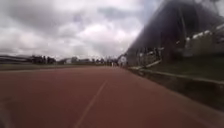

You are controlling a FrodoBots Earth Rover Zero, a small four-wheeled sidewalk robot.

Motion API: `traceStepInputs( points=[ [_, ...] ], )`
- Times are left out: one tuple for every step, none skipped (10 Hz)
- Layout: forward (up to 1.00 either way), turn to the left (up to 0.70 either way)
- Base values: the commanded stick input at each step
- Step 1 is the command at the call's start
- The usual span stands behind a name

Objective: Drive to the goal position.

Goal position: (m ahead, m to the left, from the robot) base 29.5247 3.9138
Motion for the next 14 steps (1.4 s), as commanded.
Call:
traceStepInputs(
  points=[
    [0.7, 0.01],
    [0.7, 0.01],
    [0.7, 0.01],
    [0.7, -0.13],
    [0.7, -0.25],
    [0.7, -0.34],
    [0.7, -0.34],
    [0.7, -0.34],
    [0.7, -0.19],
    [0.7, -0.04],
    [0.7, 0.01],
    [0.7, 0.01],
    [0.7, 0.01],
    [0.7, 0.01]
  ],
)
